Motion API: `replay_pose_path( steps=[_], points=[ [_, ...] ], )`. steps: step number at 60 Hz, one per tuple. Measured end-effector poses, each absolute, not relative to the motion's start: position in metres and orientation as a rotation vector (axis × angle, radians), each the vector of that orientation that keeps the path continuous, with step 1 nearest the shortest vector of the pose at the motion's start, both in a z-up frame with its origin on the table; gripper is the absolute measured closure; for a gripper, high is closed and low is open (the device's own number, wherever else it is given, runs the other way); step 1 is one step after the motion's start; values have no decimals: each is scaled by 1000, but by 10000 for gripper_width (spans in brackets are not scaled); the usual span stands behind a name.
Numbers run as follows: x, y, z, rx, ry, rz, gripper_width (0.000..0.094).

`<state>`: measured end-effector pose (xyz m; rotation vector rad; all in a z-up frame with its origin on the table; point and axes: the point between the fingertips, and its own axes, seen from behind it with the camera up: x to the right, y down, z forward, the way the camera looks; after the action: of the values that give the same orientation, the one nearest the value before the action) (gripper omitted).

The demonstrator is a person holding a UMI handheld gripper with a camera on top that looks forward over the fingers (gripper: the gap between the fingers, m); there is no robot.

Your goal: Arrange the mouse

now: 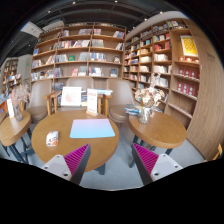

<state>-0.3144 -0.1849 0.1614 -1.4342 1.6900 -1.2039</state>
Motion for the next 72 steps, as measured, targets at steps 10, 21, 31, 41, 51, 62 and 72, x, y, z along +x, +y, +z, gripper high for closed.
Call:
replay_pose_path(
  steps=[10,21,31,41,51,62,72],
  points=[
    [-294,-151,148,-1456,1667,-1128,76],
    [-279,-80,140,-1508,1612,-1053,78],
    [-271,-7,130,-1552,1560,-967,77],
    [-262,62,116,-1592,1502,-890,78],
    [-250,95,97,-1619,1498,-876,81],
    [-213,101,74,-1635,1517,-903,80],
    [-170,99,46,-1643,1548,-909,80]
  ],
)
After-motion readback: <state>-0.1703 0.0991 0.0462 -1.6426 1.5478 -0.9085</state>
